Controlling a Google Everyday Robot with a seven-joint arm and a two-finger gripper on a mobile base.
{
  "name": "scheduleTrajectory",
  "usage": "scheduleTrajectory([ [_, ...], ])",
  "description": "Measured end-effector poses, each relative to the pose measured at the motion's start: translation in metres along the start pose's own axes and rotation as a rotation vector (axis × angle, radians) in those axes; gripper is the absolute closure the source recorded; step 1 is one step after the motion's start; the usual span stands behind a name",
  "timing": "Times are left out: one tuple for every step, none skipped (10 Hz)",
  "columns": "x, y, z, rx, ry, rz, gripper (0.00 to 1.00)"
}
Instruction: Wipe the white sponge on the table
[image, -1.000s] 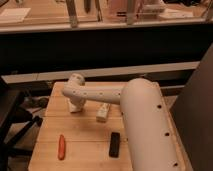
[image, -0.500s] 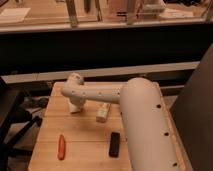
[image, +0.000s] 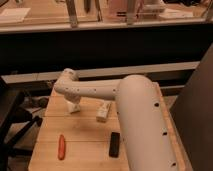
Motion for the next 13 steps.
scheduleTrajectory([
  [0.002,-0.003,0.001,0.01,-0.001,-0.01,0.26],
  [0.004,-0.004,0.003,0.02,-0.008,-0.018,0.24],
  [0.004,-0.008,0.006,0.033,-0.016,-0.031,0.24],
  [0.004,-0.015,0.01,0.05,-0.029,-0.049,0.24],
  [0.002,-0.022,0.014,0.058,-0.036,-0.06,0.24],
  [0.001,-0.028,0.016,0.064,-0.042,-0.072,0.26],
  [-0.002,-0.033,0.018,0.069,-0.048,-0.086,0.35],
  [-0.003,-0.035,0.02,0.072,-0.051,-0.092,0.44],
  [-0.003,-0.035,0.022,0.074,-0.055,-0.097,0.54],
  [-0.004,-0.036,0.025,0.074,-0.06,-0.101,0.63],
  [-0.005,-0.037,0.029,0.075,-0.069,-0.102,0.76],
  [-0.006,-0.037,0.031,0.076,-0.075,-0.1,0.84],
  [-0.007,-0.034,0.034,0.072,-0.085,-0.094,0.94],
])
